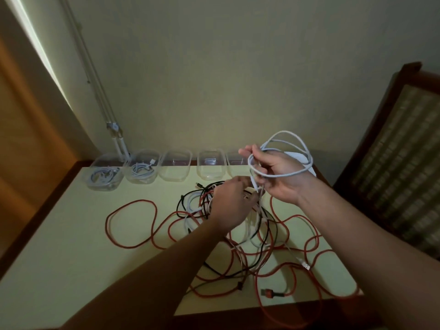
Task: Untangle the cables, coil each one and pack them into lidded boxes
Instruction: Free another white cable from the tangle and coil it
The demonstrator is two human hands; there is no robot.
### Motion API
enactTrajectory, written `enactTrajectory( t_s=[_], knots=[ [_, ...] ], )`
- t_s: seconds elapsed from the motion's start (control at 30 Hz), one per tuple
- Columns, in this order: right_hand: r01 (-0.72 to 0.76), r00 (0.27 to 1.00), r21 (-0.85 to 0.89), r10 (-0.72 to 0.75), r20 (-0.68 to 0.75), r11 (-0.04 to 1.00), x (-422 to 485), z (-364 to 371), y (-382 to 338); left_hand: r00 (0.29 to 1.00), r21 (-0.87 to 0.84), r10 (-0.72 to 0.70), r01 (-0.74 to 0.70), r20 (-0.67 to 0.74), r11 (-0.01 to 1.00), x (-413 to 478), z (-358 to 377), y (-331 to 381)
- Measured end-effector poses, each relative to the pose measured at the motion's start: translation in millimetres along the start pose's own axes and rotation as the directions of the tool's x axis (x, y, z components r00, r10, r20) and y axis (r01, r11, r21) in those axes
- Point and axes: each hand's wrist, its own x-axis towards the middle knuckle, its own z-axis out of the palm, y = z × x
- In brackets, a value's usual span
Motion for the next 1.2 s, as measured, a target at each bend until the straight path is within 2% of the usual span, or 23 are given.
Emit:
enactTrajectory(
  t_s=[0.07, 0.1, 0.13, 0.17, 0.23, 0.27, 0.33, 0.43, 0.6, 0.7, 0.83, 0.93, 1.0, 1.07, 1.1, 1.17, 1.2],
  knots=[
    [0.03, 0.999, -0.152, -0.032, -0.011, 0.988, 1.5, 3.4, -2.4, 0.993, -0.121, -0.113, 0.117, 0.037, 0.986, 1.2, -0.7, -0.7],
    [0.046, 0.997, -0.224, -0.057, -0.043, 0.973, 2.9, 2.5, -3.4, 0.975, -0.247, -0.209, 0.222, 0.076, 0.943, 1.7, -4.6, -0.1],
    [0.057, 0.993, -0.284, -0.084, -0.084, 0.957, 3.4, 0.9, -3.9, 0.945, -0.417, -0.297, 0.326, 0.134, 0.848, 2.4, -9.2, 1.2],
    [0.059, 0.986, -0.336, -0.108, -0.126, 0.94, 3.1, -1.7, -3.6, 0.912, -0.577, -0.352, 0.406, 0.21, 0.709, 3.4, -14.9, 3.8],
    [0.041, 0.971, -0.432, -0.137, -0.195, 0.901, 2.1, -9.8, -0.2, 0.856, -0.743, -0.354, 0.508, 0.377, 0.436, 4.4, -30.8, 15.3],
    [0.032, 0.965, -0.478, -0.152, -0.214, 0.878, 0.6, -13.7, 2.3, 0.834, -0.771, -0.32, 0.543, 0.449, 0.332, 3.6, -38.6, 21.6],
    [0.048, 0.954, -0.551, -0.201, -0.221, 0.833, -4.0, -17.1, 5.2, 0.805, -0.78, -0.232, 0.59, 0.547, 0.207, 0.3, -54.4, 33.3],
    [0.118, 0.948, -0.56, -0.261, -0.183, 0.82, -19.2, -13.1, 1.9, 0.774, -0.759, -0.192, 0.631, 0.604, 0.16, -7.2, -74.5, 45.1],
    [0.212, 0.94, -0.647, -0.333, -0.069, 0.732, -54.1, -2.7, -16.0, 0.723, -0.729, -0.158, 0.684, 0.672, 0.029, -20.1, -110.5, 63.9],
    [0.273, 0.927, -0.577, -0.371, -0.056, 0.77, -74.7, 6.4, -24.3, 0.697, -0.703, -0.098, 0.709, 0.71, -0.057, -31.1, -134.2, 77.1],
    [0.356, 0.886, -0.638, -0.463, -0.002, 0.683, -108.2, 21.8, -34.2, 0.701, -0.705, -0.077, 0.709, 0.709, -0.037, -49.1, -161.5, 100.7],
    [0.424, 0.873, -0.634, -0.477, 0.098, 0.647, -134.9, 32.3, -46.5, 0.745, -0.748, -0.089, 0.663, 0.661, 0.002, -63.1, -182.8, 118.7],
    [0.451, 0.864, -0.679, -0.475, 0.168, 0.58, -148.3, 34.8, -51.6, 0.795, -0.795, -0.137, 0.602, 0.59, 0.07, -73.5, -197.4, 129.7],
    [0.431, 0.856, -0.764, -0.484, 0.179, 0.48, -160.0, 31.5, -56.4, 0.84, -0.835, -0.208, 0.532, 0.501, 0.138, -84.1, -212.9, 138.1],
    [0.405, 0.858, -0.826, -0.475, 0.195, 0.392, -165.9, 28.6, -58.9, 0.858, -0.85, -0.241, 0.497, 0.453, 0.174, -88.5, -220.8, 141.0],
    [0.326, 0.898, -0.924, -0.369, 0.238, 0.199, -180.4, 25.5, -62.5, 0.882, -0.852, -0.296, 0.446, 0.367, 0.273, -96.6, -238.4, 147.5],
    [0.29, 0.929, -0.942, -0.285, 0.235, 0.17, -189.0, 25.5, -62.5, 0.887, -0.842, -0.313, 0.435, 0.34, 0.318, -100.8, -246.8, 151.3]
  ],
)
